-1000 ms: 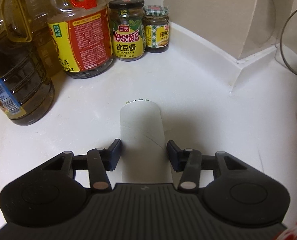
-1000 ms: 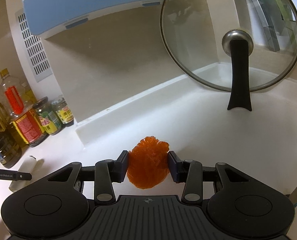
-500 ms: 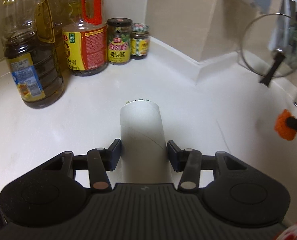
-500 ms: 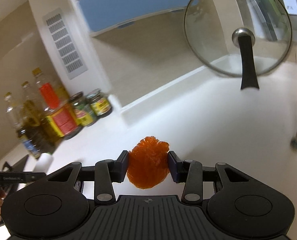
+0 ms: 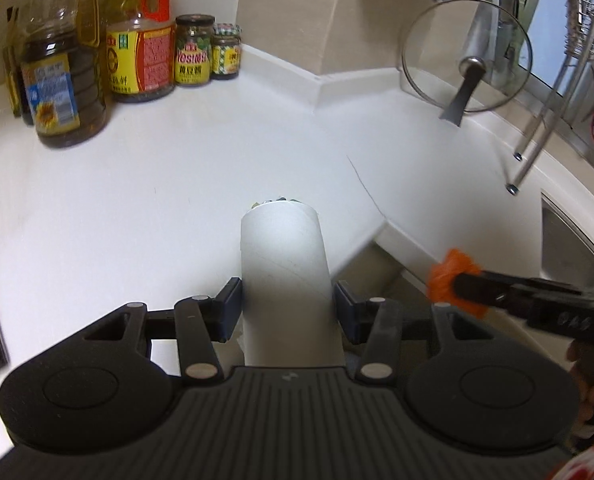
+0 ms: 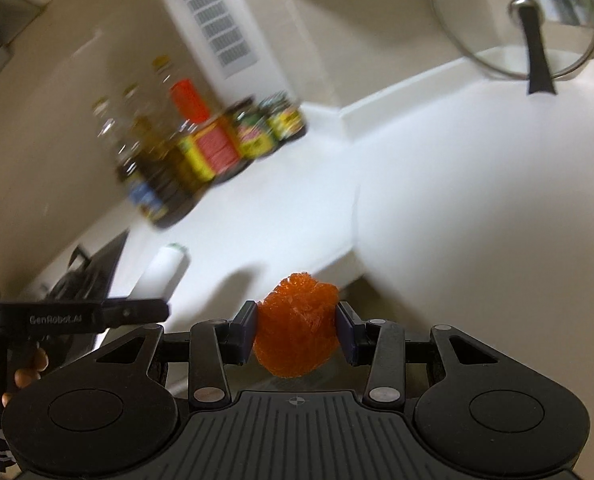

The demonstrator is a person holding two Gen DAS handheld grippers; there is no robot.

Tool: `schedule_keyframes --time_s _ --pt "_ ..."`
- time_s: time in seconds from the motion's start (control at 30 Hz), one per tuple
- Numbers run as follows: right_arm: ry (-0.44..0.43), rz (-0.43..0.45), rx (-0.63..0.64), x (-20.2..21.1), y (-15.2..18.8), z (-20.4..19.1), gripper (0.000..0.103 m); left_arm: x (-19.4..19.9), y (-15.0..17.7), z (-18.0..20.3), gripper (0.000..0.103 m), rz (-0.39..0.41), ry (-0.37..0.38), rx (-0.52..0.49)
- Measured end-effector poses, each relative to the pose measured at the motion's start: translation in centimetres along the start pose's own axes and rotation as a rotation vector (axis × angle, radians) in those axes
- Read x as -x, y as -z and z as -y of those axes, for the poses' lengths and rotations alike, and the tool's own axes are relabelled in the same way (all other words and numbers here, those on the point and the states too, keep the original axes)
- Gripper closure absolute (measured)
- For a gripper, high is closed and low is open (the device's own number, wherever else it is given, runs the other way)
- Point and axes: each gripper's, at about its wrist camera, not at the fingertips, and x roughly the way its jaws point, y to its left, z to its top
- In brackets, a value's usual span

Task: Collect trash
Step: 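Carry paper tube and orange scrubber down over the trash bin with both tools, then open left tool to drop paper tube while right tool releases scrubber into bin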

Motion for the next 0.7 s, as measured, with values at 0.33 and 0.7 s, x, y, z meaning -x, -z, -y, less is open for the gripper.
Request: schedule_keyframes --time_s 0.33,0.7 --pt "-0.015 -0.137 0.073 -0.6 6.9 -0.6 0.061 0.1 6.9 3.2 0.057 -0.084 -0.005 0.026" --pt "0.079 -0.258 0.063 -3.3 14.0 3.0 0.061 -5.2 14.1 3.7 0.057 -0.207 -0.037 0.057"
